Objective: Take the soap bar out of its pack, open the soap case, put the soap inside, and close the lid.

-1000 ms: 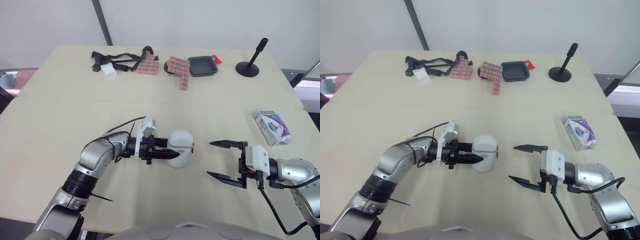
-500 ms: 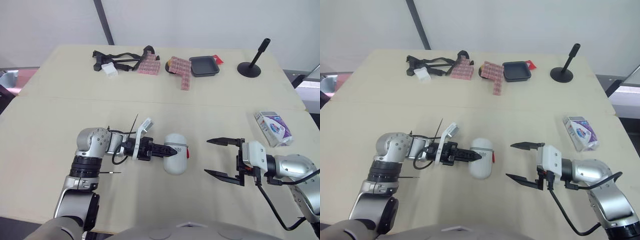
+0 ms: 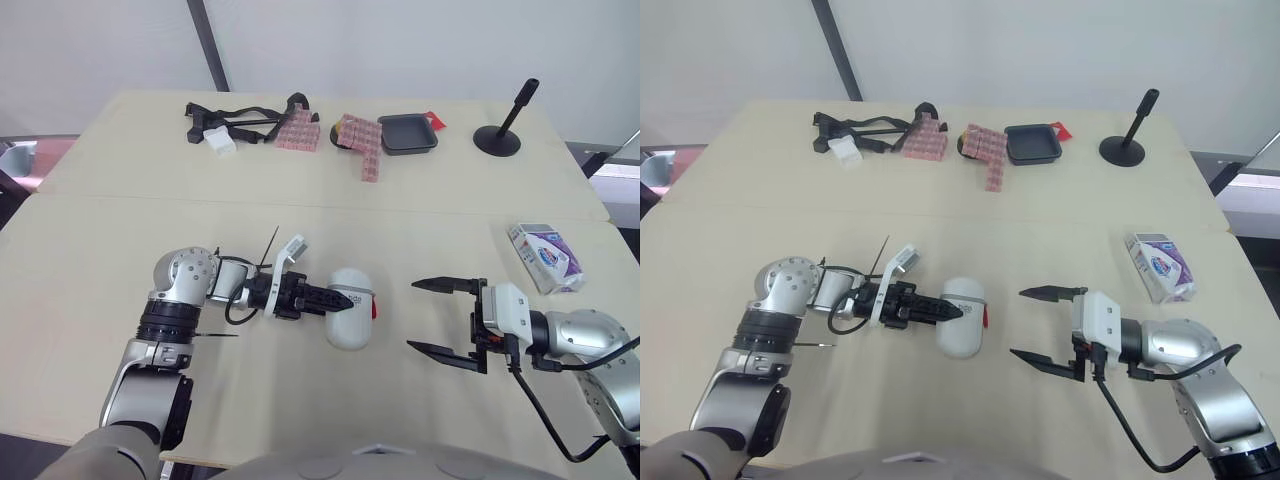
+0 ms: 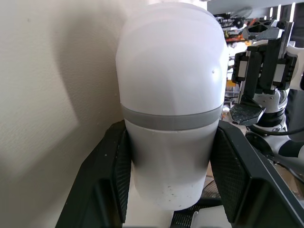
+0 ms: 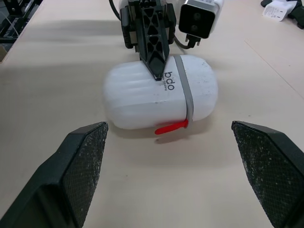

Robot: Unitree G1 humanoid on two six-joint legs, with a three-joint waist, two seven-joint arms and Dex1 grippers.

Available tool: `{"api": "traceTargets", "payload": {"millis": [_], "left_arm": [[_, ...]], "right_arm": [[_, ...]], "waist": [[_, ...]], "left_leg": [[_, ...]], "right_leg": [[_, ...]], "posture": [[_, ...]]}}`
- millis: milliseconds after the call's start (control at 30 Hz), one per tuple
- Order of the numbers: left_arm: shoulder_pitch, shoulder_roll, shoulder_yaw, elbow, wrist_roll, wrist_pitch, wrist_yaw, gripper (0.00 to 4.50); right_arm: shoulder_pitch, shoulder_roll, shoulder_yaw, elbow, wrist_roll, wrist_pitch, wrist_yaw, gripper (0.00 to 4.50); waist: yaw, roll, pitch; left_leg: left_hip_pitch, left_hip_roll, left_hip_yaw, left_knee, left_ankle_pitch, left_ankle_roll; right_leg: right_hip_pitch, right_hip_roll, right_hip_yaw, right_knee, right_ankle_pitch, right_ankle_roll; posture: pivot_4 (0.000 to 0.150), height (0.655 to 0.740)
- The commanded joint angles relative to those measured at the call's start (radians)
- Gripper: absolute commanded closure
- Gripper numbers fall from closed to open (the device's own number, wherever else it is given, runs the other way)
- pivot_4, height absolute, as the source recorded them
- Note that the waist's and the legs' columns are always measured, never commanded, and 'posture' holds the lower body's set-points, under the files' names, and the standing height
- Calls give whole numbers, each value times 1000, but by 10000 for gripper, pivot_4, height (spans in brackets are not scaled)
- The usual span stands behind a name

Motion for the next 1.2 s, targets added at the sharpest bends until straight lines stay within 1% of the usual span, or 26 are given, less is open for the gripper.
{"api": "traceTargets", "payload": {"millis": [33,100,167,233,333,500,600,733,800,833,900,967,1100,1200], "left_arm": [[-2,26,-6,8,25,7,57,12782],[-5,29,-6,1,31,7,58,5932],[-6,34,-7,-4,29,7,59,202],[-10,38,-6,-9,33,7,54,202],[-22,69,-5,-32,54,-5,32,202],[-27,182,-100,-93,118,-123,-59,202],[-26,258,-174,-128,196,-266,-144,202],[-11,317,-195,-172,252,-386,-209,202],[23,366,-224,-220,333,-536,-265,202],[42,373,-221,-234,370,-628,-290,202],[83,365,-195,-238,433,-812,-324,202],[120,346,-170,-222,497,-964,-325,202],[200,262,-113,-180,607,-1251,-263,202],[256,205,-86,-156,665,-1401,-226,202]], "right_arm": [[-8,-1,-10,-10,5,-12,-4,0],[-7,-2,-10,-5,4,-17,-3,0],[-6,-3,-11,-2,4,-20,-3,0],[-8,-3,-10,3,3,-23,-1,0],[-6,-4,-11,9,3,-28,1,0],[-6,-3,-15,17,9,-26,-3,0],[-7,1,-24,22,19,-15,-13,0],[-16,9,-40,34,35,1,-32,0],[-13,10,-50,41,37,3,-37,0],[-12,14,-57,46,41,7,-45,0],[-15,26,-71,58,49,19,-62,0],[-19,49,-82,71,66,49,-96,0],[-23,123,-100,109,71,58,-175,0],[-20,168,-109,157,46,29,-211,0]], "waist": [[-1,0,0],[0,0,0],[0,0,0],[-1,0,0],[-7,-1,1],[-15,-1,1],[-13,-1,1],[-13,0,2],[-17,0,2],[-17,0,2],[-15,1,3],[-12,1,4],[-4,1,4],[-2,1,4]], "left_leg": [[0,0,0,0,0,0],[1,0,0,-1,0,0],[5,1,0,-2,0,0],[9,0,0,-4,0,0],[11,1,0,-6,0,0],[11,1,0,-10,1,-1],[10,1,0,-12,1,-1],[10,1,0,-13,1,-1],[10,1,0,-13,1,-1],[10,1,0,-14,1,-1],[10,1,0,-15,1,-1],[8,1,0,-15,1,-1],[4,1,-1,-15,1,-1],[1,1,-1,-14,1,-1]], "right_leg": [[0,0,0,0,0,0],[2,0,0,-1,0,0],[5,-1,-1,-2,0,0],[9,-2,0,-4,0,0],[10,-2,0,-4,0,0],[9,-1,0,-7,0,0],[9,-1,-1,-9,0,0],[9,-1,-1,-10,0,0],[9,-1,-1,-10,0,0],[9,-1,-1,-11,0,0],[9,-1,-2,-13,0,0],[9,-1,-3,-15,0,0],[9,-2,-7,-18,0,0],[9,-2,-11,-17,0,0]], "posture": [[1500,7400],[1500,7400],[1500,7400],[1500,7400],[1500,7400],[1500,7400],[1500,7400],[1500,7400],[1500,7400],[1500,7400],[1500,7400],[1500,7400],[1500,7400],[1500,7400]]}}
